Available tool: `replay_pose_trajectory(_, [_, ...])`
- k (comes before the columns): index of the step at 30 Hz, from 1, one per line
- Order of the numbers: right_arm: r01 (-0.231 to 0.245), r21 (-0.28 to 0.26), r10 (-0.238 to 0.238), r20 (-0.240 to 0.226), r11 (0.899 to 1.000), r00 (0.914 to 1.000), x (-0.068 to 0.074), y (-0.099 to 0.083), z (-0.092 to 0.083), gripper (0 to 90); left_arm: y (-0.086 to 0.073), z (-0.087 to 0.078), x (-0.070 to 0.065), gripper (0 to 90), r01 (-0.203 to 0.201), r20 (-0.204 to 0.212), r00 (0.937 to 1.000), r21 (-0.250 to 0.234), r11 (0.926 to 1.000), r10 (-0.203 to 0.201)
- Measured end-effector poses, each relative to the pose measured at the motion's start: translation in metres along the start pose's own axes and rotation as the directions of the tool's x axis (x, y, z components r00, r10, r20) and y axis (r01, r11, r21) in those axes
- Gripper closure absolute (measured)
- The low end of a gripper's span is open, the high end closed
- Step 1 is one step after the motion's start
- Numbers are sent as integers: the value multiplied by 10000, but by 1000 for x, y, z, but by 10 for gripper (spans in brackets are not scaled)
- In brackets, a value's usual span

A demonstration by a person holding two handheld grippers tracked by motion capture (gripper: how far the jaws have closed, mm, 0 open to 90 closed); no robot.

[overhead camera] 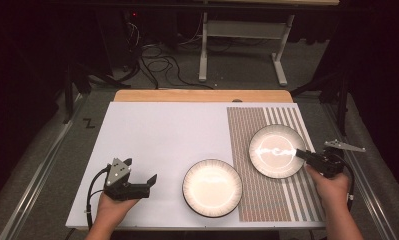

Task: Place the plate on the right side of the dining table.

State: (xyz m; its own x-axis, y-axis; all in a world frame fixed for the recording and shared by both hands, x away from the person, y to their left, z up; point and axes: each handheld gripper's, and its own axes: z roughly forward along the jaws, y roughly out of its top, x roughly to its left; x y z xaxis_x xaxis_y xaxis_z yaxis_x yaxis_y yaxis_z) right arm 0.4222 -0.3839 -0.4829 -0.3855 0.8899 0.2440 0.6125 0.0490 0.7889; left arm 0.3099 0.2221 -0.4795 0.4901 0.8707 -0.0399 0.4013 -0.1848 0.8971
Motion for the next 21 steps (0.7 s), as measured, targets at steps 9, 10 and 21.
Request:
replay_pose_trajectory(9, [-200,117,200,-12,9997,9998,-3,-1,2,781,-2,2,1,3,87,-1,10000,24,10000,-87])
replay_pose_trajectory(10, [-187,119,187,-4,9998,9998,-4,-1,3,779,-2,2,1,3,89,13,10000,41,10000,-89])
replay_pose_trajectory(21, [-481,327,479,81,9983,9988,-7,-1,6,767,-4,4,4,3,215,21,9998,143,9997,-215])
